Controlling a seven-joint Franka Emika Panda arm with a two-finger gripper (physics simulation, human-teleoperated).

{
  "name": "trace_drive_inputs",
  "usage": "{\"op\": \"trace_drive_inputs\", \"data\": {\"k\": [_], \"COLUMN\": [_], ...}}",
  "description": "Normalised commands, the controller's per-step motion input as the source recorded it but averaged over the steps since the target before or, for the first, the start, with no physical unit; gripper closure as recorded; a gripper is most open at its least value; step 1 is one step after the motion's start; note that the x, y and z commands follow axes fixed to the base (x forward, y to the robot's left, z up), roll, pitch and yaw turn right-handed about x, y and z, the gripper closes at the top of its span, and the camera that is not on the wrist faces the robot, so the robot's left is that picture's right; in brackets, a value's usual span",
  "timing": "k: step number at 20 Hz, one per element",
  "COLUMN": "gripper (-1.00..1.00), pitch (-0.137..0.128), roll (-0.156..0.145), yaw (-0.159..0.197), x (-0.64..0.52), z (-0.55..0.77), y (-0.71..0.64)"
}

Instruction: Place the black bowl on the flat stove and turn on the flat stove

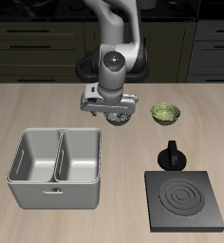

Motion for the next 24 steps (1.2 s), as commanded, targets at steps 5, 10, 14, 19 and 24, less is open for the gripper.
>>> {"op": "trace_drive_inputs", "data": {"k": [5,10,14,19,24], "gripper": [1.00,1.00,1.00,1.00,1.00], "pitch": [0.012,-0.036,-0.009,-0.027,-0.051], "roll": [0.012,0.010,0.002,0.011,0.038], "yaw": [-0.005,-0.018,-0.017,-0.010,-0.008], "x": [-0.03,-0.04,0.10,0.06,0.06], "z": [-0.05,0.17,0.07,0.13,0.29], "y": [0.01,0.00,0.01,0.00,0.10]}}
